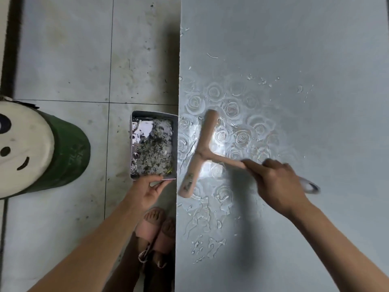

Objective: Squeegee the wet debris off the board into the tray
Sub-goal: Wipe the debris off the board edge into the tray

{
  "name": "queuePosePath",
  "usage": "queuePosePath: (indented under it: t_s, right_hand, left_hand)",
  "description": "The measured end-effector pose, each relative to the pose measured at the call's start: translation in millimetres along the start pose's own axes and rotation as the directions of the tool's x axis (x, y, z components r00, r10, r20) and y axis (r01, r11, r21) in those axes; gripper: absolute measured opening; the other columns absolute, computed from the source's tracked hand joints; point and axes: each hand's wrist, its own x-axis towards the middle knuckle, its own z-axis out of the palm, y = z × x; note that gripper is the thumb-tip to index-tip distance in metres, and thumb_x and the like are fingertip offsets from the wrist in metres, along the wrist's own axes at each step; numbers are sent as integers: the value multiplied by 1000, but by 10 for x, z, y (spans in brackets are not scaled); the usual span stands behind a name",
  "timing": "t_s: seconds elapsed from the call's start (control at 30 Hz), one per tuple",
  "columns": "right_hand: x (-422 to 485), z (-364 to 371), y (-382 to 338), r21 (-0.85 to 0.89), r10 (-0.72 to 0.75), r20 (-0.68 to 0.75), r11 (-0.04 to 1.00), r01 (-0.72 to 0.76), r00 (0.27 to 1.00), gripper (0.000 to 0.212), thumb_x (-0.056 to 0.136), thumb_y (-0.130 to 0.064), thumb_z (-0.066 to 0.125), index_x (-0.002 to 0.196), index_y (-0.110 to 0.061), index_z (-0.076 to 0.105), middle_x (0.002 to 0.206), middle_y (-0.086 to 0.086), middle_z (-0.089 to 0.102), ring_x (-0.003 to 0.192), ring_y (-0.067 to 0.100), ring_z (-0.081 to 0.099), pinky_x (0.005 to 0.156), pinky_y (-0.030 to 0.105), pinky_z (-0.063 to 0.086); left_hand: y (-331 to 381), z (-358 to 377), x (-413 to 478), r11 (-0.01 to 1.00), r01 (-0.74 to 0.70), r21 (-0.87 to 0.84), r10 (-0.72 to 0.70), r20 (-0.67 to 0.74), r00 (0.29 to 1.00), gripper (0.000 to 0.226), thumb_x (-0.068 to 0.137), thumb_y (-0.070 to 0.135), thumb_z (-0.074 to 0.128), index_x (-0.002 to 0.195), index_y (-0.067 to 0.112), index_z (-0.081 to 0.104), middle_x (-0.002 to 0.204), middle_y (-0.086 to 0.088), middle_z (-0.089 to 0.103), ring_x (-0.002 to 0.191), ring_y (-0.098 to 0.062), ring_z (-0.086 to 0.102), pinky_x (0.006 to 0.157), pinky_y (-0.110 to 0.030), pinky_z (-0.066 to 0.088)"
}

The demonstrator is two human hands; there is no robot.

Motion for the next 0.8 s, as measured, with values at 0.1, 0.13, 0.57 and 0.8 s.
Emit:
queuePosePath:
  t_s: [0.1, 0.13, 0.57, 0.8]
  right_hand:
    - [269, -70, -204, -64, -67, -62, 996, 63, 996, 35, 90, -18, 52, 122, -32, 60, 78, 8, 57, 78, 33, 55, 73, 38, 35]
    - [287, -115, -227, -79, -76, -65, 994, 71, 995, 34, 90, -17, 52, 120, -32, 61, 77, 8, 57, 76, 33, 55, 71, 37, 34]
    - [345, -40, -291, -39, -73, -4, 997, 73, 997, 41, 96, -26, 43, 133, -40, 47, 90, 5, 58, 90, 30, 55, 79, 36, 34]
    - [263, -255, -237, -47, -53, -120, 998, 48, 991, 34, 78, -11, 68, 109, -27, 69, 65, 7, 54, 63, 34, 55, 61, 37, 38]
  left_hand:
    - [-17, 14, -18, 1000, 5, 22, -5, -8, 1000, 26, 86, -18, 41, 94, -5, 63, 93, -19, 65, 93, -34, 61, 68, -35, 58]
    - [-17, 20, -28, 999, 17, 33, -16, -18, 1000, 24, 87, -17, 42, 85, -8, 64, 89, -21, 65, 93, -34, 61, 67, -34, 58]
    - [-9, 28, 12, 995, 51, 85, -46, -61, 997, 19, 88, -14, 42, 86, -4, 57, 81, -17, 64, 82, -24, 60, 53, -22, 57]
    - [60, 9, 33, 997, 51, 52, -49, -53, 997, 21, 87, -16, 43, 91, -2, 58, 94, -19, 62, 92, -29, 61, 62, -31, 59]
